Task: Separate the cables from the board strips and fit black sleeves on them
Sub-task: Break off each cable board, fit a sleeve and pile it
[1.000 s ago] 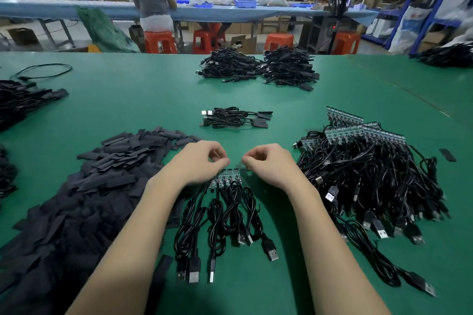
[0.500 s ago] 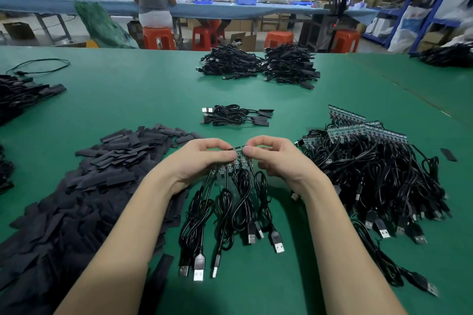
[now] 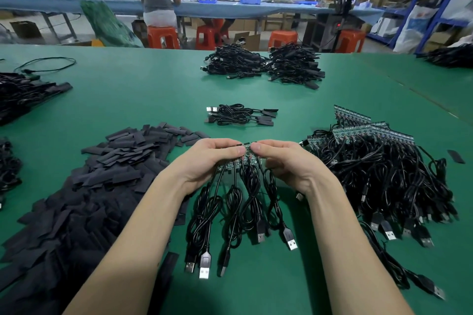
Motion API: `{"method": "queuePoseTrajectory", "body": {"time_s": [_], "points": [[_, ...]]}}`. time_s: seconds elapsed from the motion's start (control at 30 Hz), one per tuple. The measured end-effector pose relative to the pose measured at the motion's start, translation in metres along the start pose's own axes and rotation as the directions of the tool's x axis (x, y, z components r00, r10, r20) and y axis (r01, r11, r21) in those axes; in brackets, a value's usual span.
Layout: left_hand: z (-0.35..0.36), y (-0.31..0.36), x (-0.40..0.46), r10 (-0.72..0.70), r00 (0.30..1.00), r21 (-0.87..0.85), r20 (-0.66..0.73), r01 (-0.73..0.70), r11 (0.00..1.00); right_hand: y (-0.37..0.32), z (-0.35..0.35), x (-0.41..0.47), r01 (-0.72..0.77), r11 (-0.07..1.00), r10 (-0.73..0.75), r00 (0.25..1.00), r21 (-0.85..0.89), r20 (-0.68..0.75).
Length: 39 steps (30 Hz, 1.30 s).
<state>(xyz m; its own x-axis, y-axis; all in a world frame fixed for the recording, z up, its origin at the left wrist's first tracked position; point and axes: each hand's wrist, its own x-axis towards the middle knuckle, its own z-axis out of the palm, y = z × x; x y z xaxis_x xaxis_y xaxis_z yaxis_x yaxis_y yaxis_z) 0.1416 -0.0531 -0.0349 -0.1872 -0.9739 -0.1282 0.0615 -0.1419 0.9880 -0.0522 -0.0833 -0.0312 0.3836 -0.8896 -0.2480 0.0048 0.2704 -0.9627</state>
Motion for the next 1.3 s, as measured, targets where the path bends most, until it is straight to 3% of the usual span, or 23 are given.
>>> {"method": "queuePoseTrajectory", "body": {"time_s": [0.33, 0.5, 0.6, 0.77, 0.87, 0.93, 1.0, 1.17, 1.3], "points": [[0.001, 0.006, -0.001, 0.009, 1.000, -0.020, 0.010, -0.009, 1.000, 0.004, 0.007, -0.002, -0.129, 0.973, 0.125, 0.992, 0.191, 0.034], [0.002, 0.004, 0.000, -0.062, 0.998, -0.010, -0.022, 0.062, 0.998, 0.001, 0.007, 0.000, -0.067, 0.996, 0.069, 0.997, 0.051, -0.037], [0.004, 0.004, -0.001, -0.059, 0.998, 0.016, -0.037, 0.060, 0.998, 0.001, 0.006, -0.001, -0.069, 0.994, 0.069, 0.998, 0.090, 0.008], [0.003, 0.006, -0.002, -0.063, 0.991, -0.166, 0.120, 0.083, 0.983, 0.006, 0.010, -0.002, -0.151, 0.930, 0.114, 0.985, 0.336, 0.129], [0.004, 0.005, -0.001, -0.022, 0.987, -0.217, 0.161, 0.057, 0.975, 0.003, 0.013, -0.006, -0.157, 0.924, 0.100, 0.979, 0.348, 0.176], [0.003, 0.003, 0.002, 0.005, 0.999, -0.041, 0.037, -0.003, 0.999, -0.008, 0.005, -0.012, -0.108, 0.957, 0.086, 0.992, 0.270, 0.091], [0.000, 0.000, 0.003, 0.084, 0.991, 0.262, -0.108, -0.053, 0.964, -0.022, -0.011, -0.018, -0.031, 0.980, 0.029, 1.000, 0.199, 0.011], [0.006, -0.007, 0.006, 0.287, 0.947, 0.720, -0.144, -0.099, 0.687, -0.048, -0.024, -0.027, 0.160, 0.986, -0.161, 0.987, 0.053, 0.023], [0.000, 0.002, 0.004, 0.434, 0.884, 0.876, -0.172, -0.064, 0.477, -0.034, 0.013, -0.009, 0.136, 0.991, -0.135, 0.989, 0.007, -0.064]]}}
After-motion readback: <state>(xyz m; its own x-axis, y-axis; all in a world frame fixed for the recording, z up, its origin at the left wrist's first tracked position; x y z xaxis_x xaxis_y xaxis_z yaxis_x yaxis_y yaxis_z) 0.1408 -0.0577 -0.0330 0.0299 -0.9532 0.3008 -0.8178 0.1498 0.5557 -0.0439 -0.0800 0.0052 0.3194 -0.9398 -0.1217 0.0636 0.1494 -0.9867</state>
